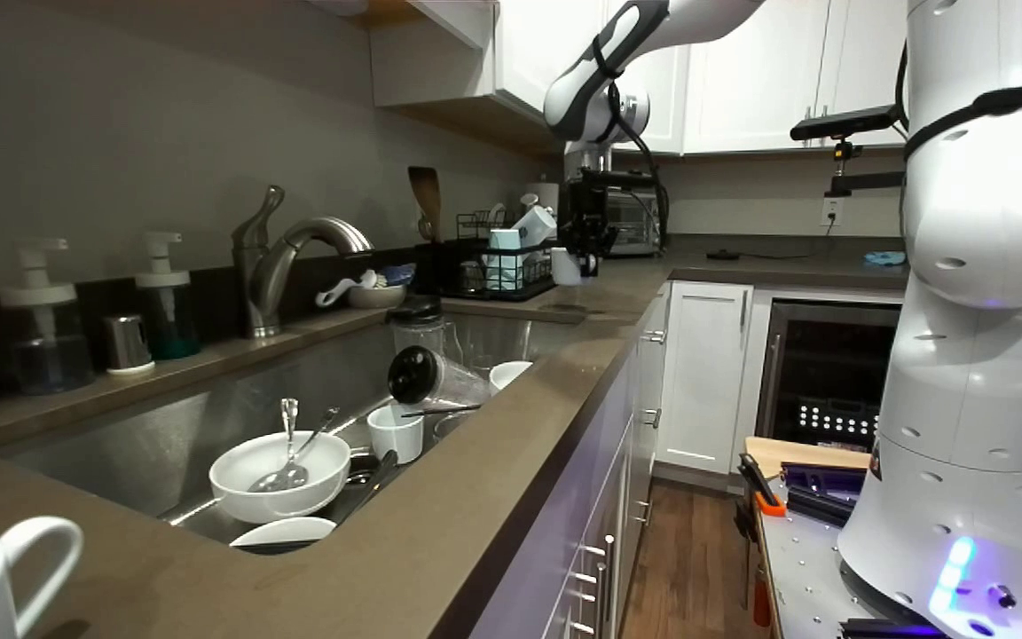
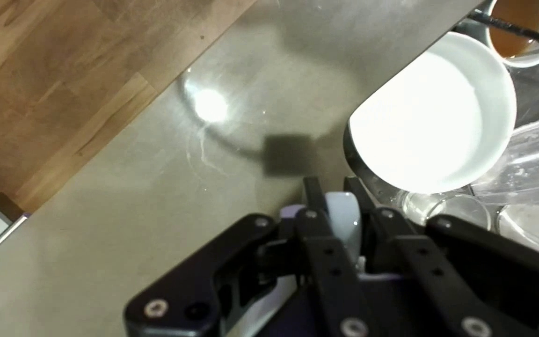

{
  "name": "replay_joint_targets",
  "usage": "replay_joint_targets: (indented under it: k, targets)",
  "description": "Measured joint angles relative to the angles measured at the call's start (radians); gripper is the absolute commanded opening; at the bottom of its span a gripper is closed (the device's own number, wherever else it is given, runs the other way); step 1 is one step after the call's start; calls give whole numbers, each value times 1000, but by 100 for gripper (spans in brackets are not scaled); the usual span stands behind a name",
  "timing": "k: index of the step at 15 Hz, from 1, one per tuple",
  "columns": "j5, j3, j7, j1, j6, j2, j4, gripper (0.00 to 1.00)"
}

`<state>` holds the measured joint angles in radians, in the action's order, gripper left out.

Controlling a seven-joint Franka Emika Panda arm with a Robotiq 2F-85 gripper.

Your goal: Pick up the white mug on the right side of the counter, pour the liquid out of the mug and into the sink, place the mug down on the right side of the counter

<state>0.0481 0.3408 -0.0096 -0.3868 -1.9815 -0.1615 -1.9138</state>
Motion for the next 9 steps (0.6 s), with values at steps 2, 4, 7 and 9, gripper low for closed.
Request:
replay_joint_targets:
  k: [2,4,7,9]
  targets:
    - [0,-14,-52,2,0,3,-2,4]
    - [0,-27,-100,12,0,3,-7,4]
    - [0,-50,-165,30,1,5,-21,4]
    - [0,-62,-207,41,1,10,-35,4]
